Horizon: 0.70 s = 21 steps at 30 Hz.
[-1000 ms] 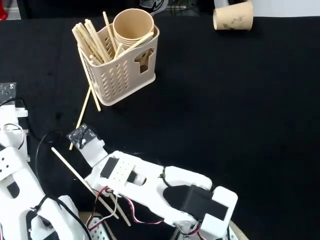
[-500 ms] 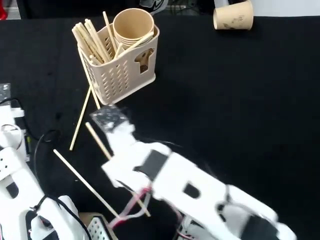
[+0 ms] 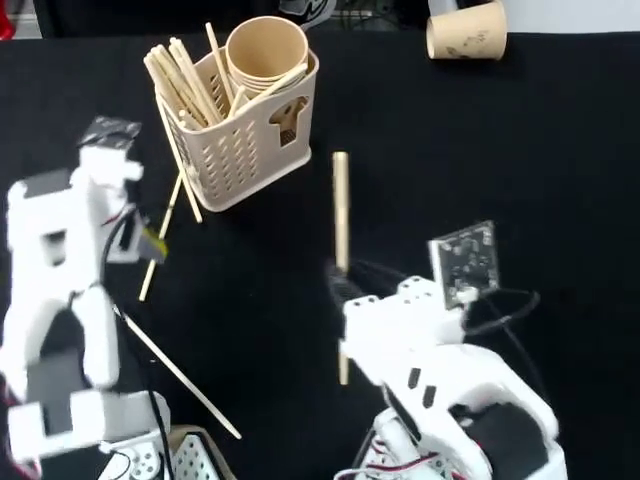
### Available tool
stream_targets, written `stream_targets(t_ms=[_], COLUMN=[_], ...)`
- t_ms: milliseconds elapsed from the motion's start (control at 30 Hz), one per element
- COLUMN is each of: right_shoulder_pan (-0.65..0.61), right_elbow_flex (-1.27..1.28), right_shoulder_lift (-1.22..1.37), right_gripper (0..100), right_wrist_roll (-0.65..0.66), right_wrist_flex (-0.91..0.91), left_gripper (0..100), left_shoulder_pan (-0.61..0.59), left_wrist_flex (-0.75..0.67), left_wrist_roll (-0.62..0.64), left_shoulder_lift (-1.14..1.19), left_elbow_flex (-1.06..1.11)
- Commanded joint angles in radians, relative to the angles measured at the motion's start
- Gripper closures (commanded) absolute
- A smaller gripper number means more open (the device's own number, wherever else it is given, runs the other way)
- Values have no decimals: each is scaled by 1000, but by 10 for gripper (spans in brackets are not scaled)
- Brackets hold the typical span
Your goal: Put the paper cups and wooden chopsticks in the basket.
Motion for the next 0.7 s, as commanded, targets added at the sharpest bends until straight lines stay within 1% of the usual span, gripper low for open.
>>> stream_targets(t_ms=[0,133,233,300,433,467,533,600,667], right_shoulder_pan=[58,78,78,81,81,81,80,80,80], right_elbow_flex=[-13,-15,-15,-15,-15,-15,-15,-15,-13], right_shoulder_lift=[-50,-62,-58,-58,-56,-56,-56,-56,-54], right_gripper=[987,987,987,987,987,987,987,987,987], right_wrist_roll=[11,12,12,12,12,12,12,12,12], right_wrist_flex=[31,29,28,28,29,29,29,29,29], left_gripper=[711,711,714,766,947,979,955,975,971], left_shoulder_pan=[91,117,114,111,114,116,114,108,102], left_wrist_flex=[6,-14,-86,-135,-149,-147,-130,-106,-60], left_wrist_roll=[-71,-83,-75,-38,-25,-21,-21,-25,-25], left_shoulder_lift=[222,384,477,517,534,534,534,534,528], left_elbow_flex=[-248,-344,-390,-395,-394,-392,-380,-381,-384])
